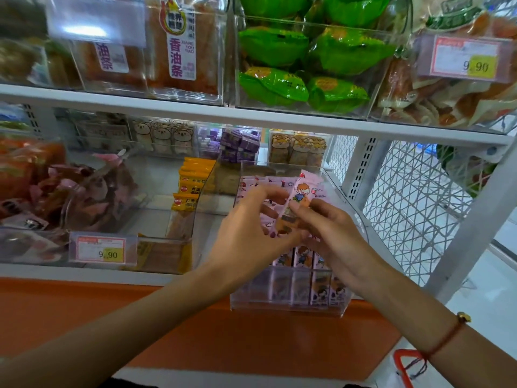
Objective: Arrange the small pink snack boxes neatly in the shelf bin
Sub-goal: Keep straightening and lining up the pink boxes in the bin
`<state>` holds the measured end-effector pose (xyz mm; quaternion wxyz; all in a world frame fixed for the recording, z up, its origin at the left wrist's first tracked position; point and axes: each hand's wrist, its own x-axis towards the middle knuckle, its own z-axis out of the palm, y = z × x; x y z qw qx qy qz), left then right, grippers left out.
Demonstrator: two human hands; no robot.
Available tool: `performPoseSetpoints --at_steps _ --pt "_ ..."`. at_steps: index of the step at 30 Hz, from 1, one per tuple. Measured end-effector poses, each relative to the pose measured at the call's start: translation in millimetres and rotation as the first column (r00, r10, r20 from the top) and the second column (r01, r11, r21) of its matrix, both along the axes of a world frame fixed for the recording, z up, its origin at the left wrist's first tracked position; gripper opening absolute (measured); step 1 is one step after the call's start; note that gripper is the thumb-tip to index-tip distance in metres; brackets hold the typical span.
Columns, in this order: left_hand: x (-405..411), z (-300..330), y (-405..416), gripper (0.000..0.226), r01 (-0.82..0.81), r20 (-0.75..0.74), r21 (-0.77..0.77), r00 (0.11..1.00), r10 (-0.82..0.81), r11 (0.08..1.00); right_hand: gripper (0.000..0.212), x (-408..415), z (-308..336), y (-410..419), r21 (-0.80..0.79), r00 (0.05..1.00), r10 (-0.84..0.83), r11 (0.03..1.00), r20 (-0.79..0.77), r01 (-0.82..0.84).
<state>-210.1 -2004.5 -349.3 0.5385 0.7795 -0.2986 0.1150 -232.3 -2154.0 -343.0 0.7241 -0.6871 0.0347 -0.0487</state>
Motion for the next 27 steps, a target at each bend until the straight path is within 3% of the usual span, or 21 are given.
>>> performPoseSetpoints --at_steps 3,6,9,13,17,21,27 --pt "-0.3 0.0 -1.7 0.043 -0.009 0.011 -0.048 1.0 0.01 0.999 0.044 -0.3 1.4 -2.6 0.045 0.999 -0.017 0.999 0.032 0.016" --pt "-1.7 2.0 -3.2 0.037 -0.022 0.008 -0.067 1.0 0.022 0.998 0.016 -2.8 7.7 -7.2 0.097 0.992 0.043 0.994 0.119 -0.055" --pt "-2.6 1.1 -3.3 0.03 -0.01 0.022 -0.022 1.0 0.01 1.0 0.012 -4.0 9.0 -10.5 0.075 0.984 0.038 0.996 0.175 -0.052" --pt "-1.9 -1.1 -3.3 0.035 -0.066 0.134 0.052 0.989 0.058 0.996 0.049 -5.2 5.7 -5.8 0.039 0.975 -0.108 0.994 0.196 0.102" --pt "-2.7 -0.9 -6.9 0.039 -0.114 0.179 0.049 0.978 0.104 0.992 0.058 -6.8 6.2 -2.6 -0.078 0.944 -0.169 0.977 0.283 0.198" --pt "-0.6 1.4 -8.4 0.039 -0.033 0.087 -0.014 0.996 0.035 0.999 0.051 -8.2 8.6 -4.5 -0.226 0.937 -0.1 0.957 0.336 0.184" --pt "0.2 4.8 -9.7 0.03 0.15 -0.221 -0.123 0.96 -0.174 0.981 0.04 -4.8 7.9 -10.2 -0.198 0.96 -0.121 0.965 0.254 0.174"
